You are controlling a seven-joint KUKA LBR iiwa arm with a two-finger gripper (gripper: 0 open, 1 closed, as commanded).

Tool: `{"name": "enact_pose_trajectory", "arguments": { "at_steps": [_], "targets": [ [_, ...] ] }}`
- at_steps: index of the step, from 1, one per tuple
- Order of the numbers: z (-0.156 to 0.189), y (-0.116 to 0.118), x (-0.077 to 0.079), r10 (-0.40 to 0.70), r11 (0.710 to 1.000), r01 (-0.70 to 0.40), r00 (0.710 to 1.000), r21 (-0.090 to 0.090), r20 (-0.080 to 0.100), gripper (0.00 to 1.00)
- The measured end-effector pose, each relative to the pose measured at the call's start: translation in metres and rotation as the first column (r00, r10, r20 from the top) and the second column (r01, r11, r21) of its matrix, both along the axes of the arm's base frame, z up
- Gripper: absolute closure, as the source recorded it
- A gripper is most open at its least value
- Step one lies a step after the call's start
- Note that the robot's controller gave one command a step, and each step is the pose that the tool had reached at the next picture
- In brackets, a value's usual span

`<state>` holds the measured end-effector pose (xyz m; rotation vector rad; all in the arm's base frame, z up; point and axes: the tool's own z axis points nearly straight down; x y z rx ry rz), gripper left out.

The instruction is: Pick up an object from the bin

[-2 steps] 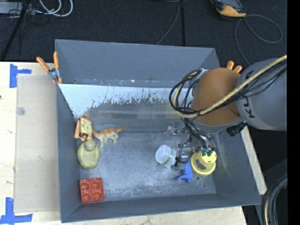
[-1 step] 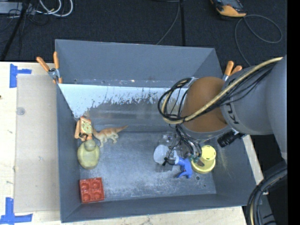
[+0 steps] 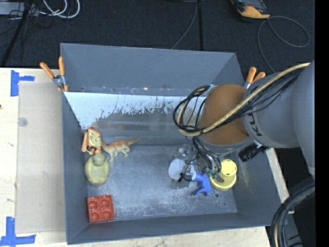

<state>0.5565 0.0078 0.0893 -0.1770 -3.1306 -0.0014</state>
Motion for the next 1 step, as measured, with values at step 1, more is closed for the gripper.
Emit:
{"name": "enact_pose_trajectory", "arguments": {
  "at_steps": [1],
  "targets": [
    [0.1329,-0.0034,-0.002,-0.04,0.999,0.04,0.999,0.0,0.001,1.0]
  ]
}}
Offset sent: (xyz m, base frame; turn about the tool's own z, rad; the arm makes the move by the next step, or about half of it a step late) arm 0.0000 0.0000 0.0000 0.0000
